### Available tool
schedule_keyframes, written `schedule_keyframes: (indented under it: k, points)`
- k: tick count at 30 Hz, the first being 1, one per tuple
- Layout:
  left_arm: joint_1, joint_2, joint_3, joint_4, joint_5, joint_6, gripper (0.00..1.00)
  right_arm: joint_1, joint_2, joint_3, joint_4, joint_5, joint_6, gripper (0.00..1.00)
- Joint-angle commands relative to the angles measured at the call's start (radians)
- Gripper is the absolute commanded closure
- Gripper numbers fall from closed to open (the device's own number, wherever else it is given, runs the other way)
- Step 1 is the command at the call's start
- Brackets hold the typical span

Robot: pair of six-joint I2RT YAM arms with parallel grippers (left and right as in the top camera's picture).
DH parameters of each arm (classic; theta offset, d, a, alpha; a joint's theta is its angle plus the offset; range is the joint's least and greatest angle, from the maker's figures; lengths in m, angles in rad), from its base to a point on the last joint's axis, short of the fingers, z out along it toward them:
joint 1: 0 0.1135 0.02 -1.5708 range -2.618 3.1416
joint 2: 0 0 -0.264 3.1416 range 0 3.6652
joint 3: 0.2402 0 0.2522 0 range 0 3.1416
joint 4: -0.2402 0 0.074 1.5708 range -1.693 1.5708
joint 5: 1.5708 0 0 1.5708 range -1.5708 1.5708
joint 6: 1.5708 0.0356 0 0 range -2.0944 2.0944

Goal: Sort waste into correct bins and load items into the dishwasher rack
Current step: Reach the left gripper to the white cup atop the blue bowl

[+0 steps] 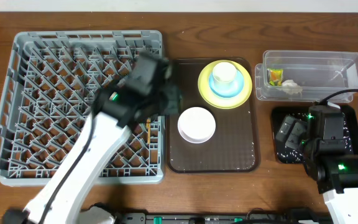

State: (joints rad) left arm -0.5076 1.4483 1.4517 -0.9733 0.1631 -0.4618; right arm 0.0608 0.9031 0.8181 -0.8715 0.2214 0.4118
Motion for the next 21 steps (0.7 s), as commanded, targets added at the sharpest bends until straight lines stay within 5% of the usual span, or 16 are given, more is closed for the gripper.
schedule_keyframes:
  k: [1,5,21]
  points:
    - [-0.055,0.155,0.232,-0.114,-0.128,0.077,0.47,-0.005,0.000,0.005,0.000,0.014,-0.009,0.01]
    - [-0.107,0.272,0.364,-0.110,-0.173,0.123,0.47,-0.005,0.000,0.005,0.000,0.014,-0.009,0.01]
    - [-0.227,0.411,0.367,0.236,-0.175,0.156,0.53,-0.005,0.000,0.005,0.000,0.014,-0.009,0.01]
